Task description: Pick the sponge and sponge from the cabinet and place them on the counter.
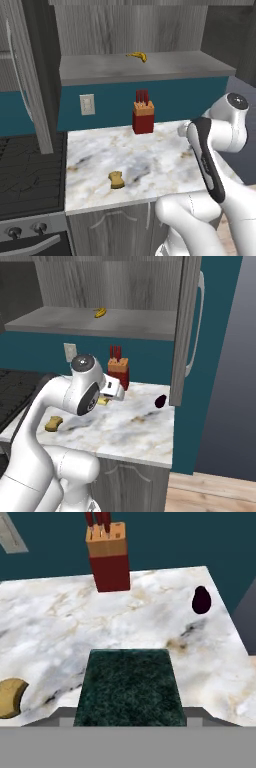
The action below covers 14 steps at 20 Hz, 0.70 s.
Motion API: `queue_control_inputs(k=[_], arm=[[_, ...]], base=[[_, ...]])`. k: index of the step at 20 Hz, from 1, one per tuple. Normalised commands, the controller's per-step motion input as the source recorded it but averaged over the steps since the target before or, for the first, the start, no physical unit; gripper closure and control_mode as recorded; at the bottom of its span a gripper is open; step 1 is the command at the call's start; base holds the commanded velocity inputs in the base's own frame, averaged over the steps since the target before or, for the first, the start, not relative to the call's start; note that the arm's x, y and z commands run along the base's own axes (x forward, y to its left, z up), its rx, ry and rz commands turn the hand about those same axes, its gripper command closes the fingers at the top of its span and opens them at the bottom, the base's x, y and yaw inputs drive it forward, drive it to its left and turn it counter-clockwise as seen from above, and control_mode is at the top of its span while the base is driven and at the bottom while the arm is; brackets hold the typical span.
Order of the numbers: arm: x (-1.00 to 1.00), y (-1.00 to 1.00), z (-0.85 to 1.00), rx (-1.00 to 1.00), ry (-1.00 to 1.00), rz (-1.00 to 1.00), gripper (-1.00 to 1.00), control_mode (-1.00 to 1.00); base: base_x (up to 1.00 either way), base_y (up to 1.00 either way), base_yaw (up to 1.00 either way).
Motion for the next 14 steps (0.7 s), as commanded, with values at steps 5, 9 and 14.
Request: queue_control_inputs(k=[5,9,14], arm=[[0.08,0.0,-0.36,0.0,0.1,0.0,1.0,-1.0],[0.12,0.0,-0.3,0.02,0.1,0.0,1.0,-1.0],[0.14,0.0,-0.4,0.02,0.09,0.01,1.0,-1.0]], base=[[0.0,0.0,0.0],[0.0,0.0,0.0],[0.0,0.0,0.0]])
